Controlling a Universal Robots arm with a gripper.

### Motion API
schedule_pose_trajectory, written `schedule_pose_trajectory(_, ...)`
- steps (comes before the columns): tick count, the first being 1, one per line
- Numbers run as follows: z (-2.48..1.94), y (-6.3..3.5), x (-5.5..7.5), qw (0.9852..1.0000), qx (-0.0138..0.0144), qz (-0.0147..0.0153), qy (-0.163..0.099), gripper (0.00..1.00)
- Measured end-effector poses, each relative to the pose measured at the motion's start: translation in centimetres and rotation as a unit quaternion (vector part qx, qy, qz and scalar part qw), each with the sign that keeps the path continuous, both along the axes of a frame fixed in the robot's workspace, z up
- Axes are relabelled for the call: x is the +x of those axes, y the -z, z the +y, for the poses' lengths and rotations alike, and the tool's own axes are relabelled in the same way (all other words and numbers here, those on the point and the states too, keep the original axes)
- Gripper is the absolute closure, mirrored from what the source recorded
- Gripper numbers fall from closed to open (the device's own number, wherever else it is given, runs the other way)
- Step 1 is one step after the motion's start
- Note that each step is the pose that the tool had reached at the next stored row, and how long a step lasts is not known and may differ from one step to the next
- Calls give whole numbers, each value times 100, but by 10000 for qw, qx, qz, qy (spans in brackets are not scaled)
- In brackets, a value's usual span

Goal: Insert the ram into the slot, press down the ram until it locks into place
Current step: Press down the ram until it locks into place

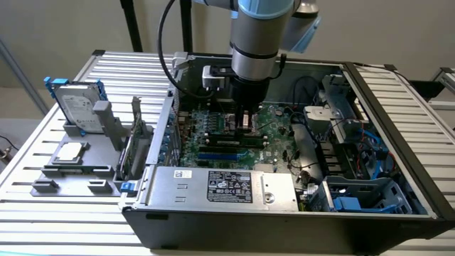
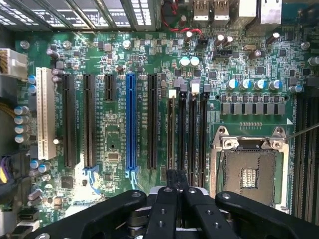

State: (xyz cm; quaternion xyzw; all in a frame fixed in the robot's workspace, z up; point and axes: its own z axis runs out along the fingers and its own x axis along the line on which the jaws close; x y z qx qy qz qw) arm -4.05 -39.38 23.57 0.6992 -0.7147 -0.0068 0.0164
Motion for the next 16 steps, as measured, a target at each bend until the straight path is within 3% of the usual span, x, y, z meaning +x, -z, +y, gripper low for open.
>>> schedule_pose_trajectory(5,-1,-109,-1,10000,1,1,0,90)
schedule_pose_trajectory(16,-1,-110,-1,10000,29,1,0,90)
